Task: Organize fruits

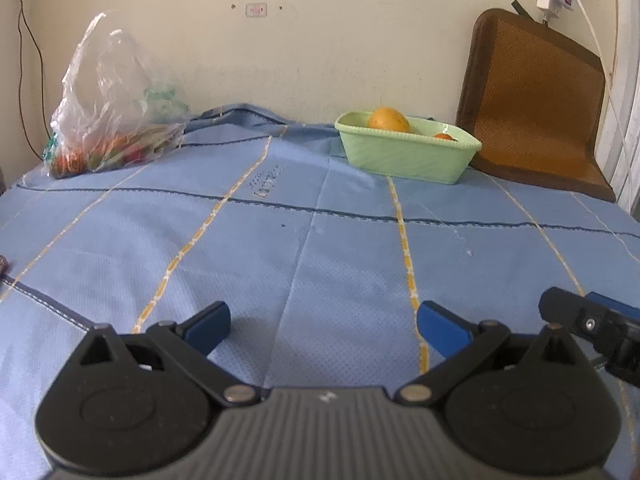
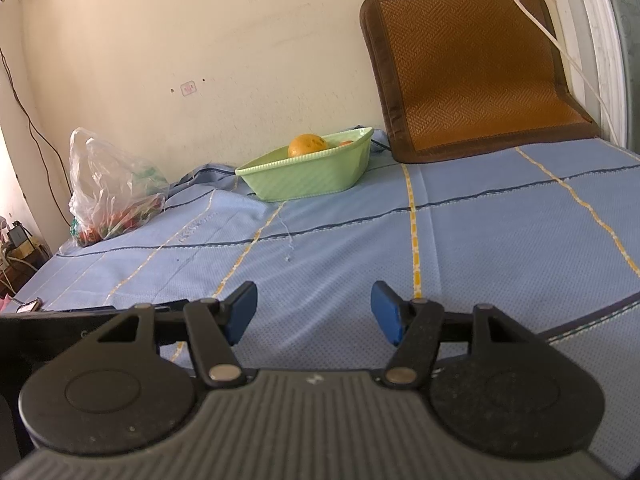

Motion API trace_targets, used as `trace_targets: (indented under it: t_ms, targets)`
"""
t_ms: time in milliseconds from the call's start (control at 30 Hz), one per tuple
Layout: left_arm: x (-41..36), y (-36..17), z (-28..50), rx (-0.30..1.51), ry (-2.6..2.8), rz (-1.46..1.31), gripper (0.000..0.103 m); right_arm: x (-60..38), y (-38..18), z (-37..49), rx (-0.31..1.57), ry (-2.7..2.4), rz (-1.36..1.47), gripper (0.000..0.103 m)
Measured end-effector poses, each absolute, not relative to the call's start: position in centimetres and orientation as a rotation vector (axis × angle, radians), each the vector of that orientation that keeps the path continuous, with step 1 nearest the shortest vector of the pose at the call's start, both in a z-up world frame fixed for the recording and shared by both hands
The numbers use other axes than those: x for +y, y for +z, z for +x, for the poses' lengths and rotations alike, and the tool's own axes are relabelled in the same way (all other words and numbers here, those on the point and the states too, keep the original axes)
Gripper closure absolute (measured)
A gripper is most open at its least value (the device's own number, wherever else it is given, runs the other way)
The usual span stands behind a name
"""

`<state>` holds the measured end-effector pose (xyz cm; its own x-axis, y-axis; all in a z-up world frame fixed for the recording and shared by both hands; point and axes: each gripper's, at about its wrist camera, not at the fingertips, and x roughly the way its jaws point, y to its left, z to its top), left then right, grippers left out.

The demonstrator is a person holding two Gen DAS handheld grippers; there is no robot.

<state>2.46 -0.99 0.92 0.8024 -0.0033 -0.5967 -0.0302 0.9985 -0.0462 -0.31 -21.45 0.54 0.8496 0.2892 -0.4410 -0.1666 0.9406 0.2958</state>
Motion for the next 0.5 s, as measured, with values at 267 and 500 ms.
trace_targets:
  t_ms: [267, 500]
  targets:
    - [-0.88, 0.95, 2.49, 0.640, 0.040, -0.048, 0.000, -21.45, 0.62, -0.17, 0.509, 0.242, 0.253, 0.037]
    - [-1.76, 1.20, 2.45, 0.631, 0.090, 0.033, 0.000, -21.46, 0.61, -0.13, 0.511, 0.237, 0.263, 0.037]
